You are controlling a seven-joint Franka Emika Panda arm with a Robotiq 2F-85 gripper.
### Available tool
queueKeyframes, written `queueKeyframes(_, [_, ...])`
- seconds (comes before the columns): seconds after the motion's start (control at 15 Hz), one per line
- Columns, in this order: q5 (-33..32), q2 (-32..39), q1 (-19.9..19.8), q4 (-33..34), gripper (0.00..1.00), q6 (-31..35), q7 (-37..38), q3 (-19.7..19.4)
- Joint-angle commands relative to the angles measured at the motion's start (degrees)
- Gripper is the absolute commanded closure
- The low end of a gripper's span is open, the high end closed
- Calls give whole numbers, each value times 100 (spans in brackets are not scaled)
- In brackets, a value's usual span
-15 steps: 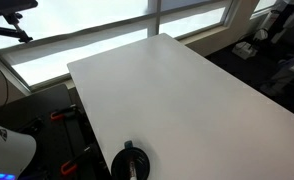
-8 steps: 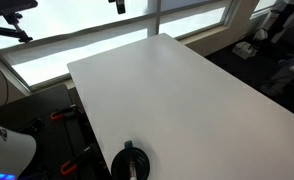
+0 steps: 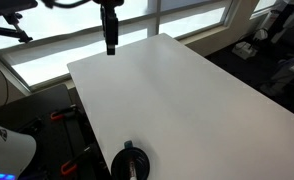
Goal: Take the marker out of the mug.
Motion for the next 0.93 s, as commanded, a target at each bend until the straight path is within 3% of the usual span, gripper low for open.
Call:
queueKeyframes(0.0, [136,-514,-219,-867,0,119,33,-112])
queueKeyframes(0.33, [-401,-736,-703,-1754,0,140,-139,-275])
queueKeyframes(0.67, [-1438,-405,-804,-1642,0,-66,-1724,-588])
queueKeyframes(0.87, [-1814,-240,-757,-1637,0,173,-2339,-667])
